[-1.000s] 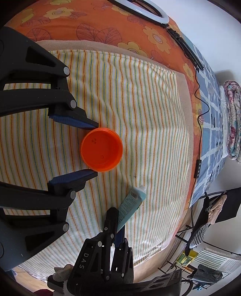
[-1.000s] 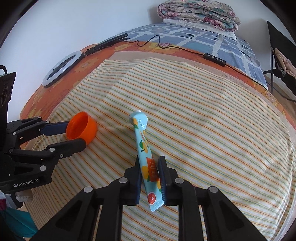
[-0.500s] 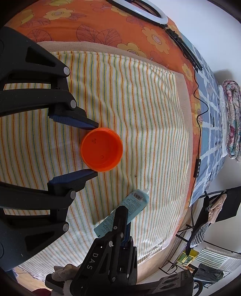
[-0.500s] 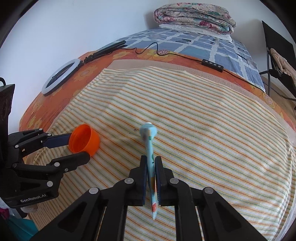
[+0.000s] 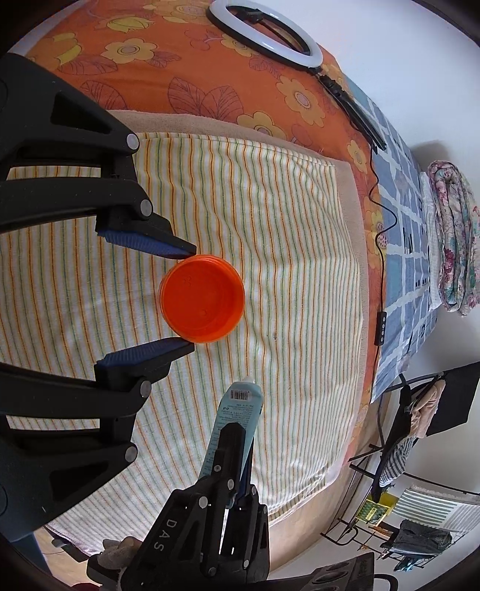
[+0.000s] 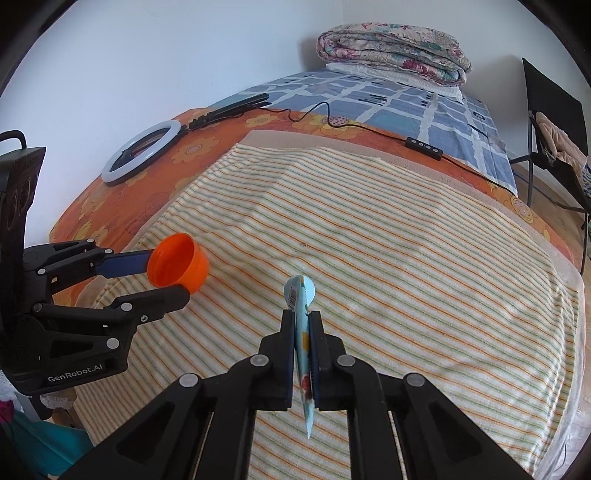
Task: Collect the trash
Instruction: 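Carry orange cup and tube over the blue basket and open both tools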
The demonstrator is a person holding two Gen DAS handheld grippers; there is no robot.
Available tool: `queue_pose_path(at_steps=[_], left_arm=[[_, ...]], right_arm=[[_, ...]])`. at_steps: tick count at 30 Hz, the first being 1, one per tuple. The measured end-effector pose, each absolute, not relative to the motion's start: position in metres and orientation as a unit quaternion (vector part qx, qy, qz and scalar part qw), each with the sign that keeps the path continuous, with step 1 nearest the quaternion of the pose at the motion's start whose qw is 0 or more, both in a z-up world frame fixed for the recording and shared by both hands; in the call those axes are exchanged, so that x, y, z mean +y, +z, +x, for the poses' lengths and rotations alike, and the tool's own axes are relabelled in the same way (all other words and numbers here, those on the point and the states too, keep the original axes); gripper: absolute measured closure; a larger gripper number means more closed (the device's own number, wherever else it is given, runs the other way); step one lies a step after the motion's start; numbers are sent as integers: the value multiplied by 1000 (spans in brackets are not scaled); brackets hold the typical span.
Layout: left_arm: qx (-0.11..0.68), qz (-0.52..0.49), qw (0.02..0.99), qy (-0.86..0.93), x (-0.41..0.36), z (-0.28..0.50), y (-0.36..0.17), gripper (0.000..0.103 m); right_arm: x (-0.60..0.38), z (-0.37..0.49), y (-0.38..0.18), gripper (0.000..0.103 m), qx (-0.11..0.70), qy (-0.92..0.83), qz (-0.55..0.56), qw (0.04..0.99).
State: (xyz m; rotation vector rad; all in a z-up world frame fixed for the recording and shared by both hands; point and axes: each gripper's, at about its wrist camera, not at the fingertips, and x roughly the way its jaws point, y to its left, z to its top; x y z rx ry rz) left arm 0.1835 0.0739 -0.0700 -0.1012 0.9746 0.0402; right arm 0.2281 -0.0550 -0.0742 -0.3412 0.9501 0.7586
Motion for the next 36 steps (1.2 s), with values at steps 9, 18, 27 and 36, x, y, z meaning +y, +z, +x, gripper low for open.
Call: queue_pose_path(at_steps=[9,18,27,36], left_arm=[[457,-24,889,6,50,137,-44,58],[444,-19,896,-5,26,77,-22,58],[440,-24,897,-23,3,11,-10,58],[449,-25,892,-38,-19,-42,-20,58]], right_arm=[[-80,179,-49,99,432,355,-159,814],[-107,112,-22,99,425,365,-150,815],[-131,41,-6,99,418,380,-139,814],[-159,-15,-9,99,422,385,-129,811]])
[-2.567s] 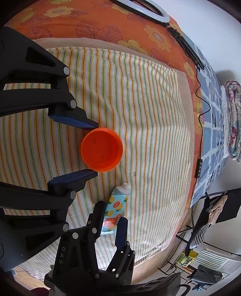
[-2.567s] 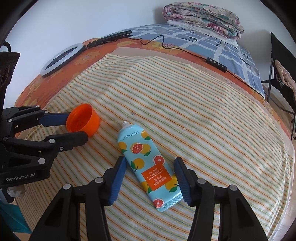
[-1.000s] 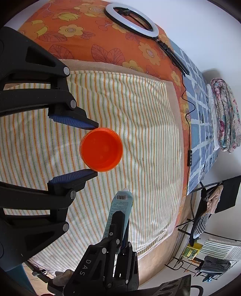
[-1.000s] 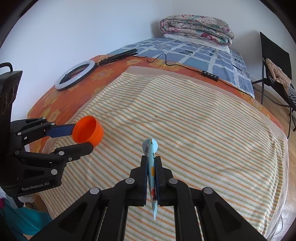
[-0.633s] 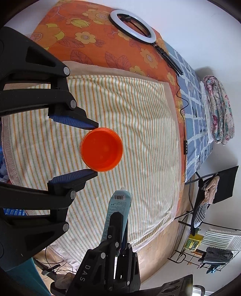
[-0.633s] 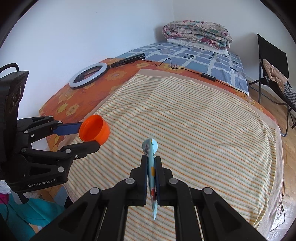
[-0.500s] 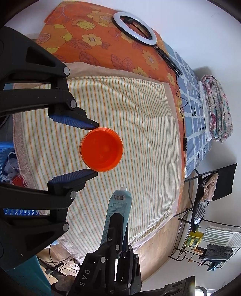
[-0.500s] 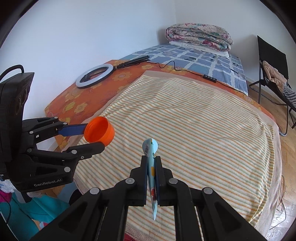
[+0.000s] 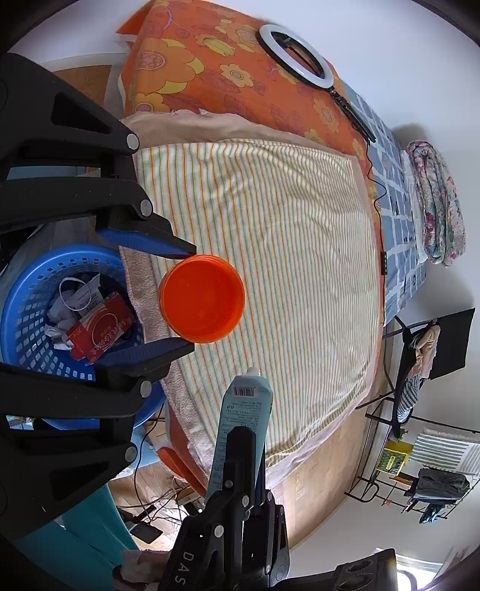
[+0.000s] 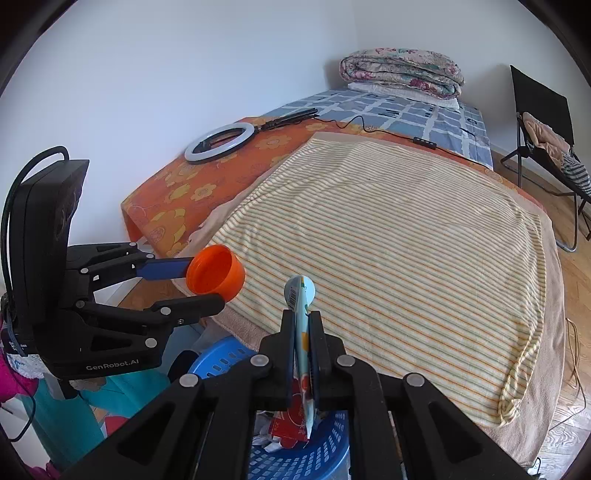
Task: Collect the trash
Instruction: 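Carry orange cup and tube over the blue basket and open both tools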
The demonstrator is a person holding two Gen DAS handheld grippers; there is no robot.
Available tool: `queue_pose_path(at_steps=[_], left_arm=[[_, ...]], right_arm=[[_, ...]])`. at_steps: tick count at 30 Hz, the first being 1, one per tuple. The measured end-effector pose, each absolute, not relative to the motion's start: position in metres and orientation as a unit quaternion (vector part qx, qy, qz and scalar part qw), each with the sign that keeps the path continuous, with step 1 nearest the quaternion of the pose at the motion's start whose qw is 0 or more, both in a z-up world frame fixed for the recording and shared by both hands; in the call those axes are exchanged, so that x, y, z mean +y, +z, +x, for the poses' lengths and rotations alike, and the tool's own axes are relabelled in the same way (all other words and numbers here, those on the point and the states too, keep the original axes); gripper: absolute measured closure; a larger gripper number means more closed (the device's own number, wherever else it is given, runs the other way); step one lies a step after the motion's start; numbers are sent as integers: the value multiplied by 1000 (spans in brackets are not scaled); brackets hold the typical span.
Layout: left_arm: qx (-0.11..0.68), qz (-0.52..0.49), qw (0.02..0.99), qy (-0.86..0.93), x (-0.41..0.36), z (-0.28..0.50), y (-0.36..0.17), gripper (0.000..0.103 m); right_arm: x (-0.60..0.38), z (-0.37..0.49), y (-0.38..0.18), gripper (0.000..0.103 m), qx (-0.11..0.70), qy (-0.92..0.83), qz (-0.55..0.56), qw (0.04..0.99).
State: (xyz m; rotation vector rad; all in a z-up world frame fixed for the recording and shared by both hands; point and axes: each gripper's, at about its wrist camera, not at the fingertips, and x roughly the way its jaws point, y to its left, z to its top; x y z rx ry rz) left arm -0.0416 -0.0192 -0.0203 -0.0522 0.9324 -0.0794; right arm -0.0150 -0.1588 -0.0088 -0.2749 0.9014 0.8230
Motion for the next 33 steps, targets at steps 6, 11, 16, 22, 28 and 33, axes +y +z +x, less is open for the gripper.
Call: queue_pose_path(at_steps=[6,11,16,22,28,33], left_arm=[[463,-31,885,-45,-28,-62,-36,58],[477,-33,877,-51,-32,-72,-51,58],[496,-34,866,-58,-39,-80,-70,58],[515,-31,854,-62,-42,-83,-89,58],[532,-32,844,-65,-44,-85,-103,58],[542,-28,837,-67,-47,-87,-110,58]], right_arm=[[-176,-39,-20,99,438,385,-116,804],[-184,-54,-35,99,453,387,-112,795],[-186,-66,-53,99,472,386,-107,786],[-191,-71,-75,99,496,379,-96,776],[-192,-73,-89,99,510,374,-90,769],[-193,-74,-99,98,524,374,-86,761]])
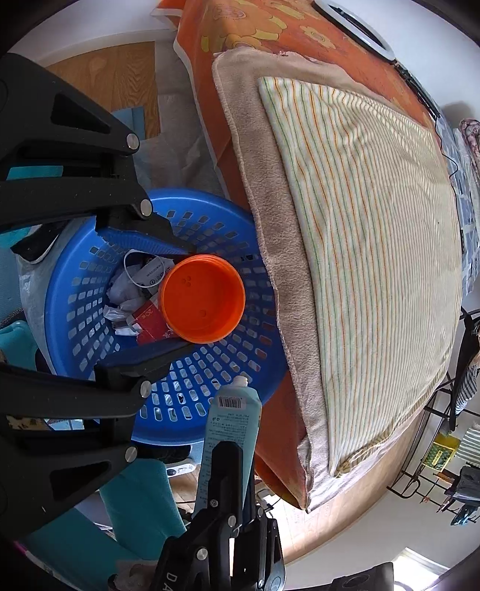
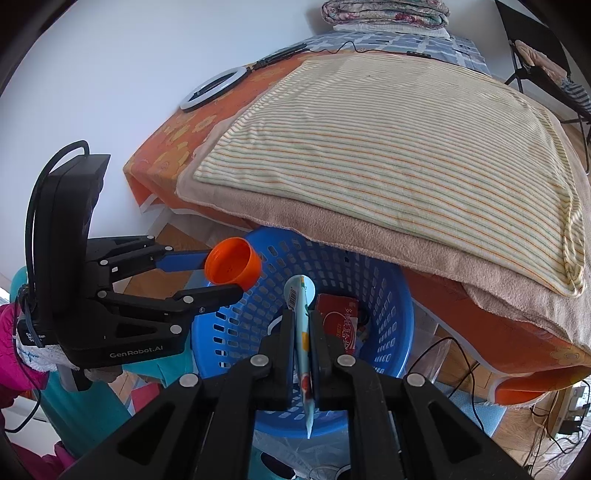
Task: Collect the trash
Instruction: 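Carry orange cup and tube over the blue basket and open both tools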
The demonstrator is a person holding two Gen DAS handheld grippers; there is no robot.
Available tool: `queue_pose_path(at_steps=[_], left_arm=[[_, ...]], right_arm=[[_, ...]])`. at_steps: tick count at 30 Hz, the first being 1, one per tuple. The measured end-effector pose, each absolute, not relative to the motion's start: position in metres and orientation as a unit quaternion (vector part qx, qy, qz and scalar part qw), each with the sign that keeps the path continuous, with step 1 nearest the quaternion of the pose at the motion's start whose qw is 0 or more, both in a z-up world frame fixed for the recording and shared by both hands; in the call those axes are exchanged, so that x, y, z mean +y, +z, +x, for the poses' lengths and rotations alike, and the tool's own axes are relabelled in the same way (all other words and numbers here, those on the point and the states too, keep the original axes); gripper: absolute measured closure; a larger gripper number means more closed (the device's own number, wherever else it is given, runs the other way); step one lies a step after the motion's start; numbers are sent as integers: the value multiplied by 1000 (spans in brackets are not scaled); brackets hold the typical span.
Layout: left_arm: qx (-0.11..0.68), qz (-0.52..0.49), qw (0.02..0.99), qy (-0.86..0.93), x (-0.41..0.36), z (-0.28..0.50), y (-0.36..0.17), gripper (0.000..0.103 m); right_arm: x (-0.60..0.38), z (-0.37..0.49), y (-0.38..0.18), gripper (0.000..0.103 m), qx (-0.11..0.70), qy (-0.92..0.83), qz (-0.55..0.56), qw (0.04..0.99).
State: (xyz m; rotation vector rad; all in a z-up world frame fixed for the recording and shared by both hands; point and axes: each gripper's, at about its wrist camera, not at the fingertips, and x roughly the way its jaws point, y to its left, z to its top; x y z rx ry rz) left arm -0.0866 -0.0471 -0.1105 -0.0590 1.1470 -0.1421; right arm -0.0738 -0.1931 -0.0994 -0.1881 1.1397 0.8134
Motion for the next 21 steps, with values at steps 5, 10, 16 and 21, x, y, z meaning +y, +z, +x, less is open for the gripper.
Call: queue_pose_path(at_steps=[5,10,16,21], left_arm=[[545,-24,836,-66,-49,-87,-113,58],[548,-25,834,-62,-48,-85,-114,58],[553,-25,831,-58,-47,-84,-118,56],[547,-25,835,-54,-46,-85,-115,41]], right_arm=[[-192,-74,-104,94,529,374,-88,757],[-192,-73,-103,77,526,370,-87,760],[-195,-72,-100,55,523,361,-87,767],[-194,-71,-99,42,519,355,-90,772]])
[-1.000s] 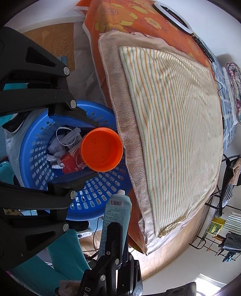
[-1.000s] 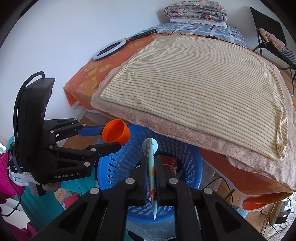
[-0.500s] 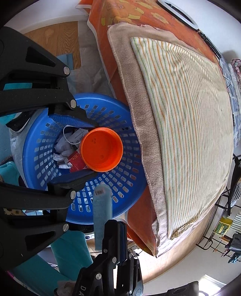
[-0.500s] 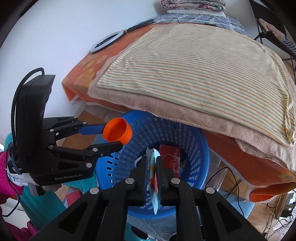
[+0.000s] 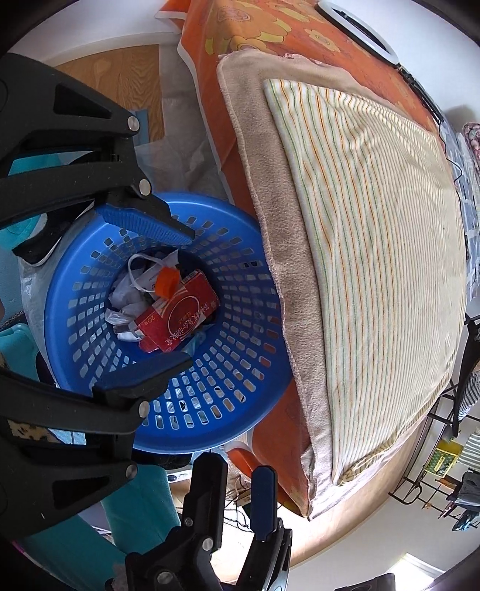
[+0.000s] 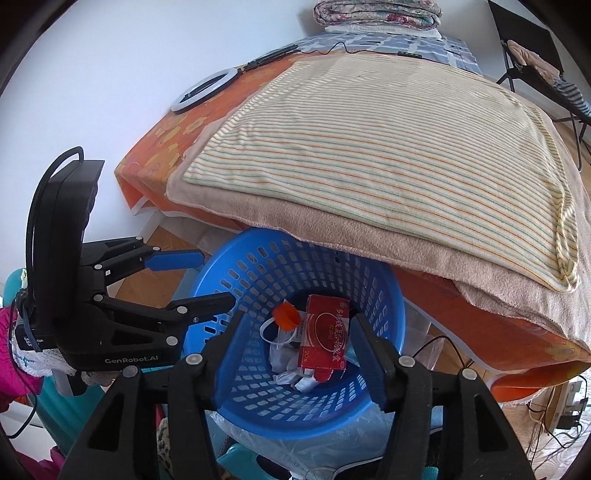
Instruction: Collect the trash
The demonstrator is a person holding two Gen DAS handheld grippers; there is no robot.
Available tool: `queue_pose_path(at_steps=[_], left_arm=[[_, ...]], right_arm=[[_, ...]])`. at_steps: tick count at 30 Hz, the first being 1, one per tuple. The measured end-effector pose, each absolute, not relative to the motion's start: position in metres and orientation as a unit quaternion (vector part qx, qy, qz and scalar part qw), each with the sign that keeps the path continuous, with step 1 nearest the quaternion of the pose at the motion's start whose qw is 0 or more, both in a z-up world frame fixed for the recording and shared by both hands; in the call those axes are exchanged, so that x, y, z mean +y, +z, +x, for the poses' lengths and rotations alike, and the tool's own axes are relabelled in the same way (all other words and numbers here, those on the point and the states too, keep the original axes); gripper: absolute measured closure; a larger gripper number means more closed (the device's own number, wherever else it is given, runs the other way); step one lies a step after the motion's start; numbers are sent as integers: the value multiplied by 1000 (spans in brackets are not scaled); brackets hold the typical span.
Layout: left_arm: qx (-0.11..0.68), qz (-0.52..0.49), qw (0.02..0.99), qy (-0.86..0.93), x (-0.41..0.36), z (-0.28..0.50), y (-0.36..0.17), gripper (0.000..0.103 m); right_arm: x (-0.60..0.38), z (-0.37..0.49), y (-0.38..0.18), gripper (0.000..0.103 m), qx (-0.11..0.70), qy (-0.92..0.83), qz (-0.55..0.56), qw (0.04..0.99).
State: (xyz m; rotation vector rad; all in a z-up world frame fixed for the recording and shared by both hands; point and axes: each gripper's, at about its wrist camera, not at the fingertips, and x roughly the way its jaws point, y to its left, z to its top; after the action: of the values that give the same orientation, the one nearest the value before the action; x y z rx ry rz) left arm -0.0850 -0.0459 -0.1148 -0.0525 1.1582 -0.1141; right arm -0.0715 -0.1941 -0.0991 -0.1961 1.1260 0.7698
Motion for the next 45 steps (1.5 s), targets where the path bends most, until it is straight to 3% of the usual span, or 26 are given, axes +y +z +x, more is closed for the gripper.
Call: queue_pose_path(at_steps=[12,45], left_arm=[[546,-36,836,-38,-34,-80,-108,41],[468,-46,882,-21,-6,-9,-7,40]], right_arm=[[-195,-69,-94,20,512,343,-92,782],[-204,3,-22,17,447,300,-77,839]])
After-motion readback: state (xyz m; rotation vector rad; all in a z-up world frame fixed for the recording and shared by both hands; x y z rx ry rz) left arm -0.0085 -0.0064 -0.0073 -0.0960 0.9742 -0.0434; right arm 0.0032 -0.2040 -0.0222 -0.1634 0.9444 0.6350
